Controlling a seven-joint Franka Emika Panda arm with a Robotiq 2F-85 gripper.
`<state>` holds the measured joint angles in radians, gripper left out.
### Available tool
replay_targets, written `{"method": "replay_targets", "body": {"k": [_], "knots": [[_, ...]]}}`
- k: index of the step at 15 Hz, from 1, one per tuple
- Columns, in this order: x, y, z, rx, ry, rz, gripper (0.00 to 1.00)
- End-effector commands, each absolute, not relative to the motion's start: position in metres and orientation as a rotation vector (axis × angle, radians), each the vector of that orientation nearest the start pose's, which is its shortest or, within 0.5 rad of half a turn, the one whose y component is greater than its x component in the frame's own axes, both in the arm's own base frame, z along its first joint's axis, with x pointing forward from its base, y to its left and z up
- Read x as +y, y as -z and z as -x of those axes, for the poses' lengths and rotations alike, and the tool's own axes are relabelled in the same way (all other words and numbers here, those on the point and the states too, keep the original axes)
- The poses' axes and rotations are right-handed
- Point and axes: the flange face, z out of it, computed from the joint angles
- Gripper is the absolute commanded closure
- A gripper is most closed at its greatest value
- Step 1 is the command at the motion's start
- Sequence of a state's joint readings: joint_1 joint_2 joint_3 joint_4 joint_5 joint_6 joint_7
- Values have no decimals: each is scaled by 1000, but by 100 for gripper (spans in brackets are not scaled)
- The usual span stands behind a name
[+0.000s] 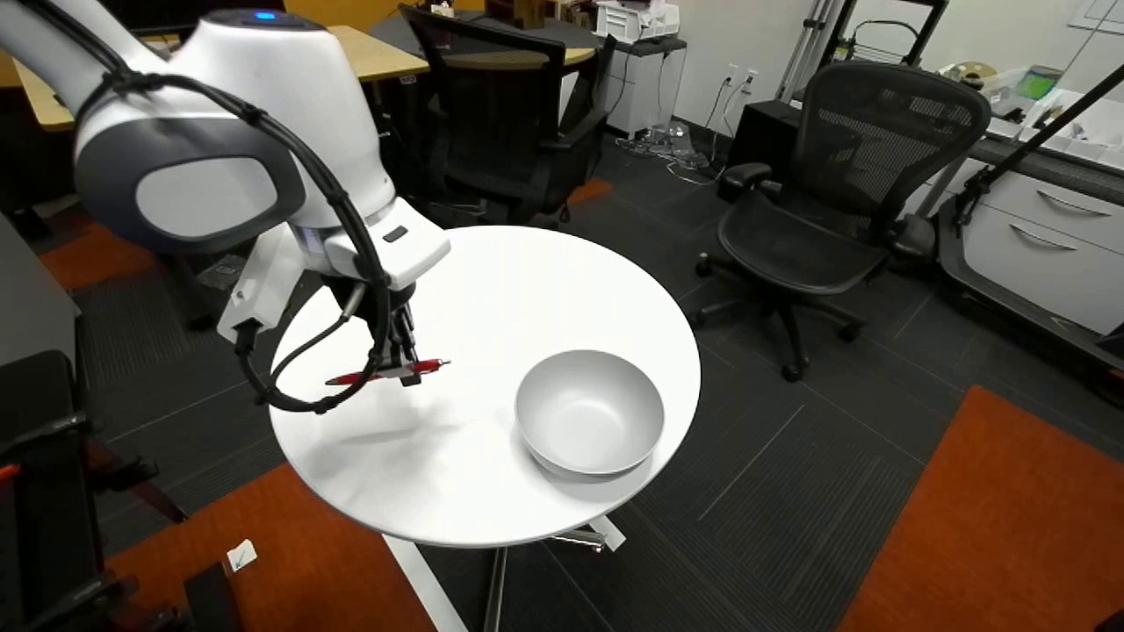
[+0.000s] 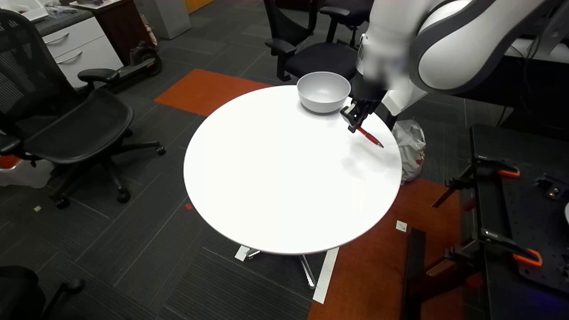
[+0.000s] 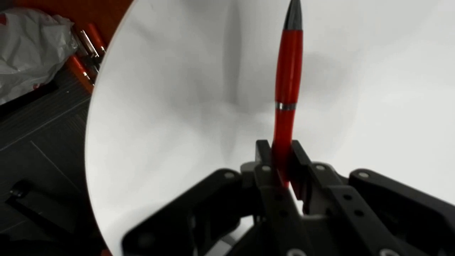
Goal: Remove the pen from the bowl
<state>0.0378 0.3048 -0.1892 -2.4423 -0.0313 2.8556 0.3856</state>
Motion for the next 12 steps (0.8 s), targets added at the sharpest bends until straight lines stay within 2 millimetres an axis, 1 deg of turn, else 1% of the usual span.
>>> {"method": "replay_targets", "body": {"k": [1,5,9,10,11,12], "knots": [[-81,-175,-490,822,194,3078,96],[-82,-155,-487,834,143,3091,96],[-83,-145,-486,842,145,3099,96],[-82,-144,-485,852,149,3096,60],[-82,-144,-485,849,153,3097,58],[-81,-145,-484,855,166,3094,52]]}}
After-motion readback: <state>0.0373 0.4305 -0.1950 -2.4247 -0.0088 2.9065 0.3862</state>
